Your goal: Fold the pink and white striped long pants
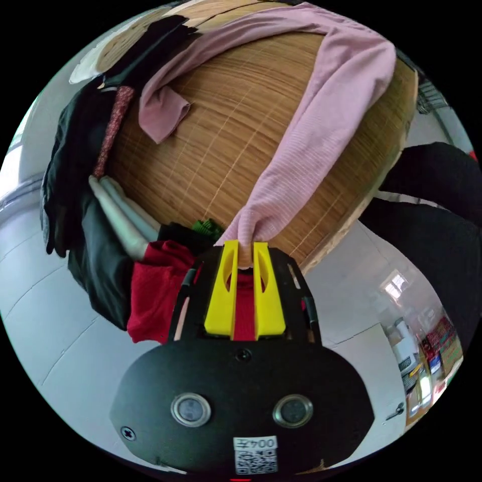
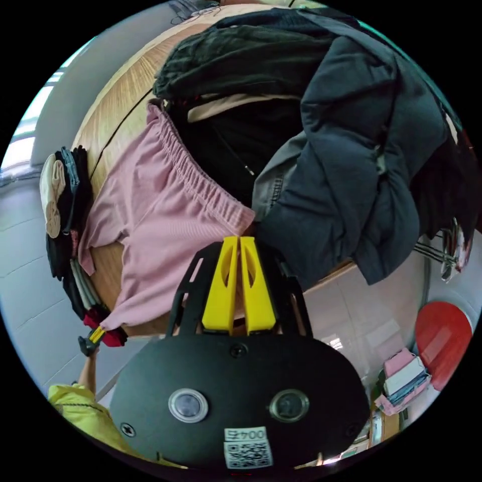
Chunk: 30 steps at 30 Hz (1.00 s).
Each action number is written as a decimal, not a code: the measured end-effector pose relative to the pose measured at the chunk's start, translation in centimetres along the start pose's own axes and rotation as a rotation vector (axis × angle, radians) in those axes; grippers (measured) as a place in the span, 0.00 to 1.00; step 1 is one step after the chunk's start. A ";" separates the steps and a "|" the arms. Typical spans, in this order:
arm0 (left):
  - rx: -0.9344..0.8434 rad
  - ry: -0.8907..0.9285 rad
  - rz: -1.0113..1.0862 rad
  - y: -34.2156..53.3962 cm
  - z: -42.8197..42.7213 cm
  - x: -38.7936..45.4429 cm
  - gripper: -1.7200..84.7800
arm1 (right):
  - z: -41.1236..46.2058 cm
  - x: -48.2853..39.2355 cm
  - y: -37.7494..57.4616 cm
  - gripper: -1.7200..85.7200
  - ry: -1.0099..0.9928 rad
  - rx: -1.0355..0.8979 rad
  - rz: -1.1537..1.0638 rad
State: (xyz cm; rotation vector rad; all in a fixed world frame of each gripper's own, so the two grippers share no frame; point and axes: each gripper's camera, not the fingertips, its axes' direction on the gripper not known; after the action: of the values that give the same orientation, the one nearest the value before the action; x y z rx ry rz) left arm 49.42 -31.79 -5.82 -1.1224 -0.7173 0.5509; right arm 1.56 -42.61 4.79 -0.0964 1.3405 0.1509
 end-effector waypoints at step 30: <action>0.327 0.691 -1.206 20.8 1.5 3.6 0.14 | 10.5 -74.2 37.2 0.10 -0.060 -0.181 -1.557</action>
State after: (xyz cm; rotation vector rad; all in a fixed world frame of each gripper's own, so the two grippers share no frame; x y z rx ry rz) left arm 49.84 -21.13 -24.09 -0.3615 -0.5325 -0.7031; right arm -10.83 -8.27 80.11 -1.2177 0.8781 -1.0268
